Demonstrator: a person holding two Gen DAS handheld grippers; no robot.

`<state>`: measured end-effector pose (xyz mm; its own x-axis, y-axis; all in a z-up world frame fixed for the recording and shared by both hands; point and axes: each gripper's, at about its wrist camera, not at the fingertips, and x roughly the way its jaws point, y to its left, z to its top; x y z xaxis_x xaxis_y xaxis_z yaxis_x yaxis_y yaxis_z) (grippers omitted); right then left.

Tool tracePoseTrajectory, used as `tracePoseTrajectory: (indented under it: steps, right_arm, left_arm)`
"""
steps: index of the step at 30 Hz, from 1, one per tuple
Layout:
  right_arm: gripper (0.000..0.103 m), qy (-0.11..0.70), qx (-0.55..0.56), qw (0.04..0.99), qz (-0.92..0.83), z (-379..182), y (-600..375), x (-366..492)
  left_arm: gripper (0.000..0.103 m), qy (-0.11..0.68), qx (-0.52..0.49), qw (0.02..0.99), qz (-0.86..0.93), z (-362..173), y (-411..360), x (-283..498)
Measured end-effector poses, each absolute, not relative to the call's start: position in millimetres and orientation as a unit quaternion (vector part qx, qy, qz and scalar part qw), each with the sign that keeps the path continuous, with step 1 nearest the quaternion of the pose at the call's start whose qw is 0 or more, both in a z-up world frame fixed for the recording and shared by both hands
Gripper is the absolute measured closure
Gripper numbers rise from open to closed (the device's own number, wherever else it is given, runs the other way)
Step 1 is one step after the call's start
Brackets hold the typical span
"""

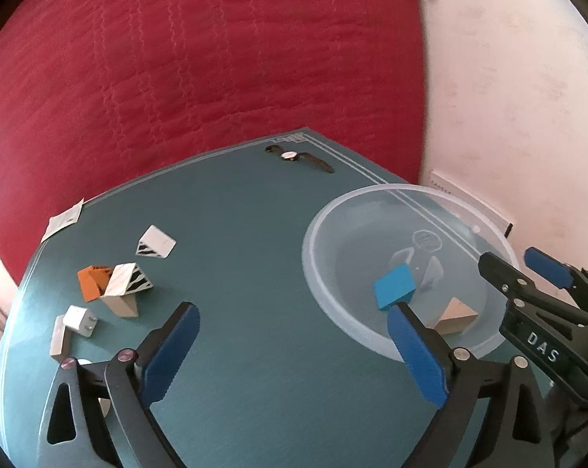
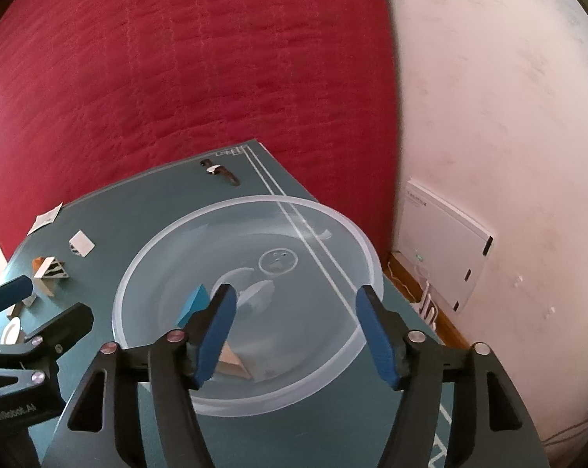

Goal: Organize rigid objects
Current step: 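Lower the blue wedge into the clear bowl and open the left gripper, then move the left gripper to the white plate and close on its rim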

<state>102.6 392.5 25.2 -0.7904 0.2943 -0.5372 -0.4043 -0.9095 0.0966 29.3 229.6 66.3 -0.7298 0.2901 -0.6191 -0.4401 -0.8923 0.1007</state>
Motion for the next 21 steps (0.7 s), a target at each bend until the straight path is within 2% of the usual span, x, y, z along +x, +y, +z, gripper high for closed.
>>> tracePoseTrajectory:
  steps: [3, 21]
  right_arm:
    - [0.026, 0.102, -0.261, 0.178, 0.943, 25.3, 388.5, 103.7]
    - [0.025, 0.086, -0.272, 0.146, 0.947, 18.2, 362.8, 101.6]
  left_arm:
    - [0.001, 0.117, -0.313, 0.189, 0.924, 66.2, 223.3, 28.2]
    - [0.001, 0.091, -0.322, 0.126, 0.934, 64.0, 170.0, 23.1]
